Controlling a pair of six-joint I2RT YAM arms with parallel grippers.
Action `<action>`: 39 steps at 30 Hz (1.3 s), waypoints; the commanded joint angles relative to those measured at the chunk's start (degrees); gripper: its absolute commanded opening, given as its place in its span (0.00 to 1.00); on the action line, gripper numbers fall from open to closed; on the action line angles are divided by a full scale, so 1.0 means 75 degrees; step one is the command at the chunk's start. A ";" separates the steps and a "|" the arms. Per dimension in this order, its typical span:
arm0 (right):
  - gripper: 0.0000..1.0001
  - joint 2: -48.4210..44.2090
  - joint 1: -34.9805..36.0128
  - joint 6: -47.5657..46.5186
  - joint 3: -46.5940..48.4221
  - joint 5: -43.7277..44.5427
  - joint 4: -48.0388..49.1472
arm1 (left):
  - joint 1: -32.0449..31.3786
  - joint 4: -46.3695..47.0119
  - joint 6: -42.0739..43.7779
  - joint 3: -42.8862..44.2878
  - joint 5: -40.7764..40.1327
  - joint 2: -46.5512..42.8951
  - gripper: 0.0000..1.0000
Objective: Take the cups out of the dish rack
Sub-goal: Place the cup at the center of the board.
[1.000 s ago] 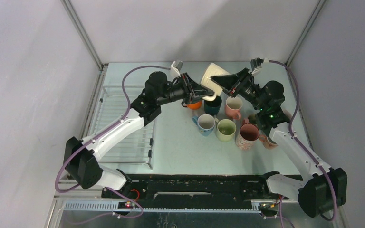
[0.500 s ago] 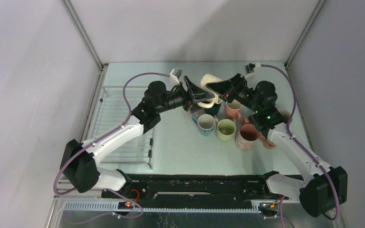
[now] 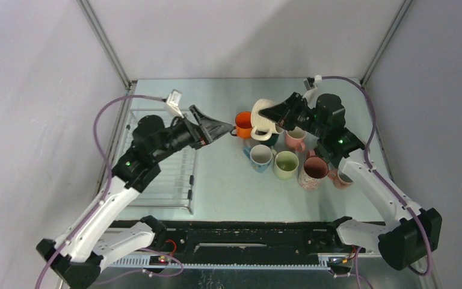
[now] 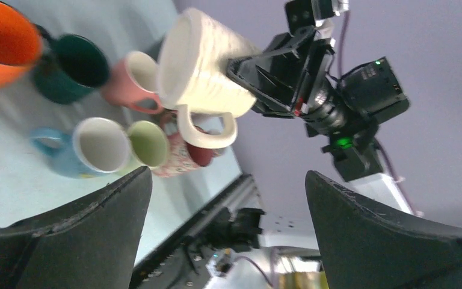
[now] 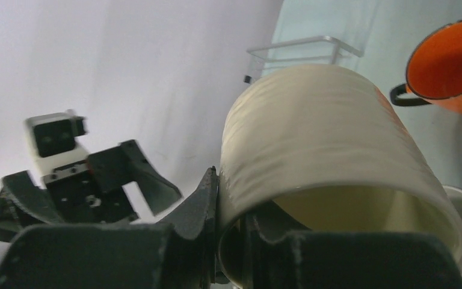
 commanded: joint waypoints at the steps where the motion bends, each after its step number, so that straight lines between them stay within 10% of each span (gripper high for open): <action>1: 0.00 0.0291 0.0333 -0.1076 0.1051 -0.0066 -0.0504 | 0.0329 -0.1851 0.1423 0.0778 -0.0963 -0.0616 1.00; 14: 0.00 0.2075 0.2430 -0.4194 0.3371 0.0430 -0.3764 | 0.0346 -0.3550 0.2564 0.3217 -0.2380 -0.0715 1.00; 39: 0.00 0.5210 0.5172 -0.6960 0.3900 0.3783 -0.5729 | 0.0346 -0.3548 0.2759 0.3611 -0.2389 -0.0491 1.00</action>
